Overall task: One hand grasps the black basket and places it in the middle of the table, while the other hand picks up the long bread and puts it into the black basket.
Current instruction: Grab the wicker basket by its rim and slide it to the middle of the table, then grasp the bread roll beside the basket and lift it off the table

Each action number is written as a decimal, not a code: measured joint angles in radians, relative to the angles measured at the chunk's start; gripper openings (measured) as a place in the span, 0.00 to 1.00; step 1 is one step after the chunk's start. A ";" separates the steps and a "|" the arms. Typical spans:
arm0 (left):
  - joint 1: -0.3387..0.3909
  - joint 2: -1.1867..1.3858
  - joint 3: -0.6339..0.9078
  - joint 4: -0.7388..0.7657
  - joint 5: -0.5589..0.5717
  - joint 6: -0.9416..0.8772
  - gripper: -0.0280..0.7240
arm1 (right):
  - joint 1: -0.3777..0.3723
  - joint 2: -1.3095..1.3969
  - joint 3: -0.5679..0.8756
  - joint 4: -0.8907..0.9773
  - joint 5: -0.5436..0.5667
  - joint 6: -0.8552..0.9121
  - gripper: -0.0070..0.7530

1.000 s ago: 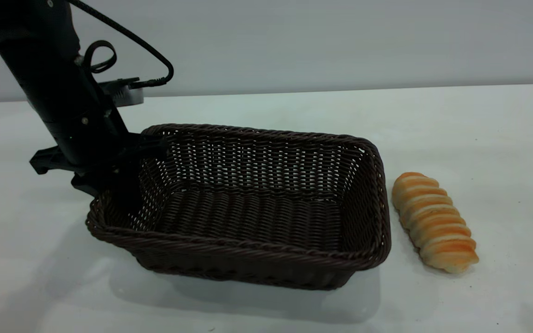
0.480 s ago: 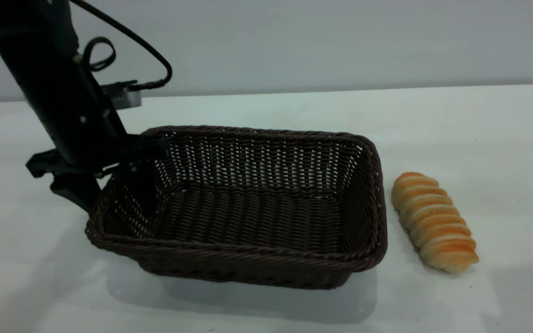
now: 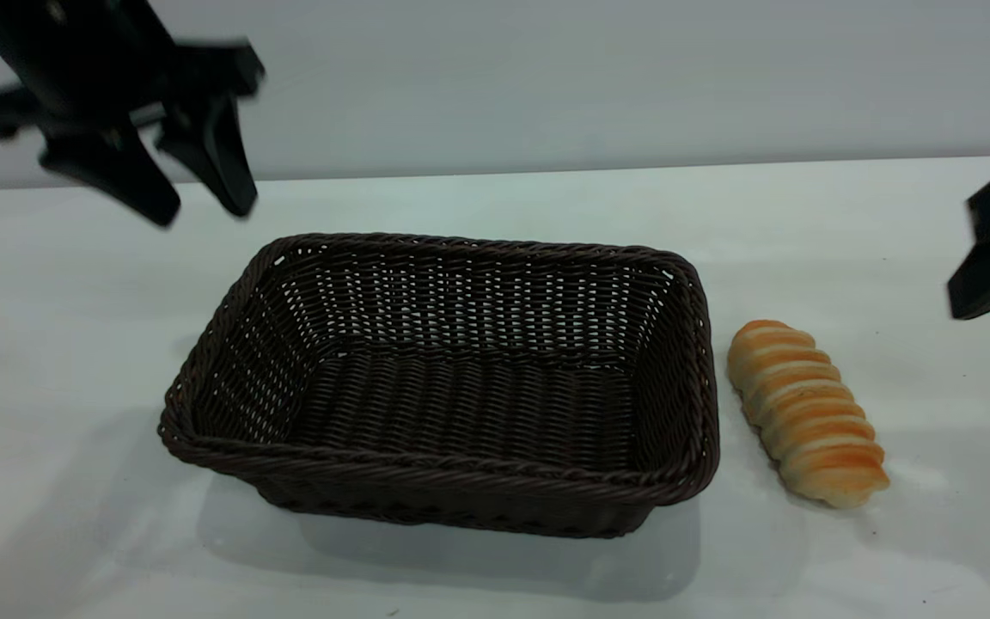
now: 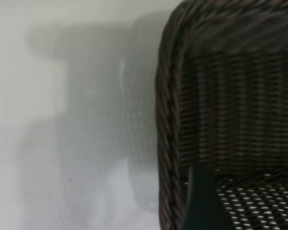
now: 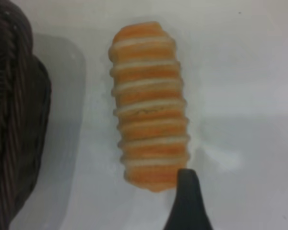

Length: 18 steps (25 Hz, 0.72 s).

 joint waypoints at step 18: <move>0.000 -0.358 0.002 0.003 0.067 0.000 0.74 | 0.098 0.468 -0.245 0.003 -0.044 -0.019 0.78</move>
